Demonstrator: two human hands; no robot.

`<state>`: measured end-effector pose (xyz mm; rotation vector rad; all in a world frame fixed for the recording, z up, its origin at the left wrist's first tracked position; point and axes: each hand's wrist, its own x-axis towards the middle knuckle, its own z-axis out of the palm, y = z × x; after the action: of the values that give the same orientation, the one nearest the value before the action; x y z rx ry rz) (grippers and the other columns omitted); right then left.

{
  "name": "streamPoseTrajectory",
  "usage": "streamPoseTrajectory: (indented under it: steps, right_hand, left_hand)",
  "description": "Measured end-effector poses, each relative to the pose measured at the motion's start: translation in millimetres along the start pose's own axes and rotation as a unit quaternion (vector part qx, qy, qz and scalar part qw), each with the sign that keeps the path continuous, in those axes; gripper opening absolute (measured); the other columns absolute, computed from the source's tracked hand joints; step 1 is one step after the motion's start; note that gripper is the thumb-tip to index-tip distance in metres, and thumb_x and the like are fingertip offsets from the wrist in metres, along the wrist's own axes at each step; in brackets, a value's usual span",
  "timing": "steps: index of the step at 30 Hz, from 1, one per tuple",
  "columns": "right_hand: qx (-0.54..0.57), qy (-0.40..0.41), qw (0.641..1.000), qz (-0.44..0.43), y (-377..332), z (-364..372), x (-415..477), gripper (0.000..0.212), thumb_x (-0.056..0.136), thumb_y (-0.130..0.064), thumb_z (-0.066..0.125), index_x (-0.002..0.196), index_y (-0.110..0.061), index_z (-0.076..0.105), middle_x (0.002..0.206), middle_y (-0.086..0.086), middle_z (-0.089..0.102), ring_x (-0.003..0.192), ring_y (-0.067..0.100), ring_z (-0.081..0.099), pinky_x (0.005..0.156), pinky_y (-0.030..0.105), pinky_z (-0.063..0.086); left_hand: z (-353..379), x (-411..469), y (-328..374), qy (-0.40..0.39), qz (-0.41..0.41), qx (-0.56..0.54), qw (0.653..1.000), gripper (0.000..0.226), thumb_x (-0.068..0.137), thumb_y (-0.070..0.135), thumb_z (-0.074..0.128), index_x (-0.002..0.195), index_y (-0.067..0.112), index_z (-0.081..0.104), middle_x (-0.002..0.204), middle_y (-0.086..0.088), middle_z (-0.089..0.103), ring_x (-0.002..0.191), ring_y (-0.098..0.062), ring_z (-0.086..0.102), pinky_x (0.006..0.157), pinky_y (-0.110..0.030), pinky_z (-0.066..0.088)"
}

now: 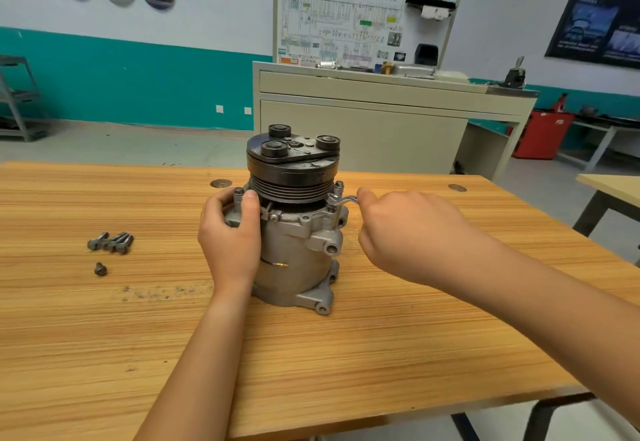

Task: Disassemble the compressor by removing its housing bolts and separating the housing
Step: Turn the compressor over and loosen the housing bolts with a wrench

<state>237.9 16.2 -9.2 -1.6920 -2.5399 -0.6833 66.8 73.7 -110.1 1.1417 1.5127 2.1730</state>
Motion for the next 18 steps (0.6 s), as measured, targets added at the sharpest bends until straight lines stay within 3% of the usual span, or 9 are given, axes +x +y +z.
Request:
streamPoseTrajectory:
  steps: [3, 7, 9, 12, 15, 18]
  right_hand:
    - [-0.079, -0.018, 0.997, -0.007, -16, -2, 2, 0.058, 0.092, -0.005, 0.035, 0.142, 0.007, 0.009, 0.106, 0.013, 0.058, 0.064, 0.022, 0.038, 0.039, 0.027, 0.020]
    - [-0.139, -0.041, 0.988, -0.052, -20, -5, 2, 0.056, 0.092, 0.000, 0.034, 0.140, 0.011, 0.009, 0.117, 0.021, 0.052, 0.081, 0.028, 0.054, 0.038, 0.027, 0.021]
    - [-0.141, -0.032, 0.988, -0.059, -14, -6, 1, 0.051, 0.092, 0.000, 0.033, 0.138, 0.010, 0.016, 0.107, 0.019, 0.055, 0.080, 0.027, 0.056, 0.038, 0.027, 0.020]
    - [-0.116, -0.046, 0.990, -0.060, -2, -6, 0, 0.029, 0.091, -0.002, 0.031, 0.120, 0.000, 0.035, 0.063, 0.004, 0.038, 0.049, 0.016, 0.036, 0.038, 0.026, 0.021]
    - [-0.117, -0.025, 0.989, -0.088, 19, 2, 15, 0.023, 0.090, 0.000, 0.034, 0.112, -0.009, 0.035, 0.062, -0.001, 0.032, 0.048, 0.013, 0.030, 0.039, 0.025, 0.021]
    - [-0.085, 0.033, 0.991, -0.096, 37, 21, 40, 0.034, 0.087, 0.003, 0.040, 0.117, -0.012, 0.034, 0.076, 0.001, 0.040, 0.063, 0.021, 0.044, 0.050, 0.029, 0.027]
  left_hand:
    - [0, 0, 0, -0.002, 0.000, -0.002, 1.000, 0.014, 0.091, 0.025, 0.057, 0.103, 0.019, 0.055, 0.102, 0.004, 0.057, 0.097, -0.010, 0.052, 0.075, -0.004, 0.036]
    - [-1, -1, 0, -0.006, -0.002, -0.002, 1.000, 0.016, 0.091, 0.027, 0.057, 0.105, 0.019, 0.056, 0.103, 0.005, 0.057, 0.099, -0.009, 0.052, 0.078, -0.011, 0.039]
    - [0, -1, 0, -0.007, -0.003, -0.003, 1.000, 0.018, 0.091, 0.027, 0.057, 0.106, 0.018, 0.057, 0.104, 0.005, 0.057, 0.099, -0.009, 0.052, 0.077, -0.009, 0.039]
    - [-1, -1, -1, -0.009, -0.005, -0.007, 1.000, 0.016, 0.091, 0.027, 0.057, 0.105, 0.019, 0.056, 0.102, 0.006, 0.058, 0.099, -0.008, 0.053, 0.075, -0.003, 0.038]
    - [-1, 0, -1, -0.010, -0.005, -0.007, 1.000, 0.015, 0.090, 0.027, 0.057, 0.103, 0.020, 0.056, 0.101, 0.008, 0.057, 0.098, -0.008, 0.052, 0.075, -0.004, 0.036]
    - [-2, 1, -1, -0.011, -0.002, -0.002, 1.000, 0.013, 0.090, 0.026, 0.058, 0.102, 0.020, 0.056, 0.094, 0.013, 0.056, 0.096, -0.008, 0.052, 0.073, -0.002, 0.036]
